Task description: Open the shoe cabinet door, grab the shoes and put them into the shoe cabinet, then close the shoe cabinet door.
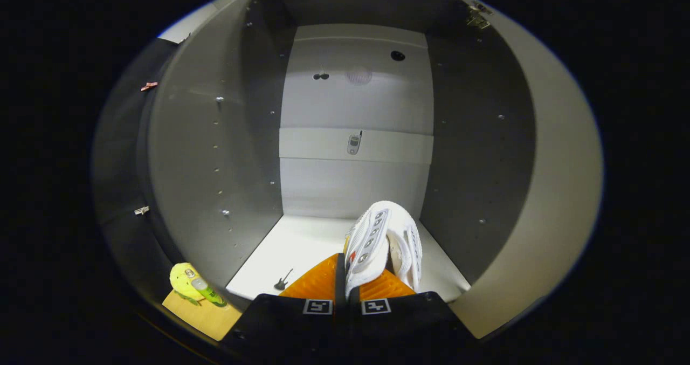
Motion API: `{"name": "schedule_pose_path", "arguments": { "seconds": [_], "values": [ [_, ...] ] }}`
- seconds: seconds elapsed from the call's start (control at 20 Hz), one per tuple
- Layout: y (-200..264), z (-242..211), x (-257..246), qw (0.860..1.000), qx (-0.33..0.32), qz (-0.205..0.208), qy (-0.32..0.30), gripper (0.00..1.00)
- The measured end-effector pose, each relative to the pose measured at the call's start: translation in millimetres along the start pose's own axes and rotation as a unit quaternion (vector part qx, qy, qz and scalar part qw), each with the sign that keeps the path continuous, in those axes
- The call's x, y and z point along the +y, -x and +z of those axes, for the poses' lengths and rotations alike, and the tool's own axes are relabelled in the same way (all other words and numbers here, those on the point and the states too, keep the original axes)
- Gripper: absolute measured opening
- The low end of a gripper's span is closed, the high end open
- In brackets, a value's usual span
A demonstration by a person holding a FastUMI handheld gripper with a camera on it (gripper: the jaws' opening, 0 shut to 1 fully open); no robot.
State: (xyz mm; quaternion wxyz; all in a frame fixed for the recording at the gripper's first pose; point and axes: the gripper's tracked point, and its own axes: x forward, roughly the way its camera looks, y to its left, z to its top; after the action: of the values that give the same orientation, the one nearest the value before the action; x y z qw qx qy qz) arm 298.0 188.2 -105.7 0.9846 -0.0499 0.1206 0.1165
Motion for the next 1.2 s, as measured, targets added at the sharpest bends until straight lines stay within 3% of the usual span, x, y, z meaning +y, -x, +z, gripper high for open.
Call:
{"name": "schedule_pose_path", "arguments": {
  "seconds": [0.25,0.55,0.9,1.2],
  "values": [
    [-67.8,-9.1,-3.8,1.000,0.017,0.006,0.001,0.05],
    [-110.9,-24.2,-4.6,0.999,0.037,0.018,0.004,0.05],
    [-113.6,-35.8,0.5,0.998,0.053,0.035,0.010,0.05],
    [-112.7,-34.3,-2.5,0.998,0.057,0.020,-0.010,0.10]
  ]
}}
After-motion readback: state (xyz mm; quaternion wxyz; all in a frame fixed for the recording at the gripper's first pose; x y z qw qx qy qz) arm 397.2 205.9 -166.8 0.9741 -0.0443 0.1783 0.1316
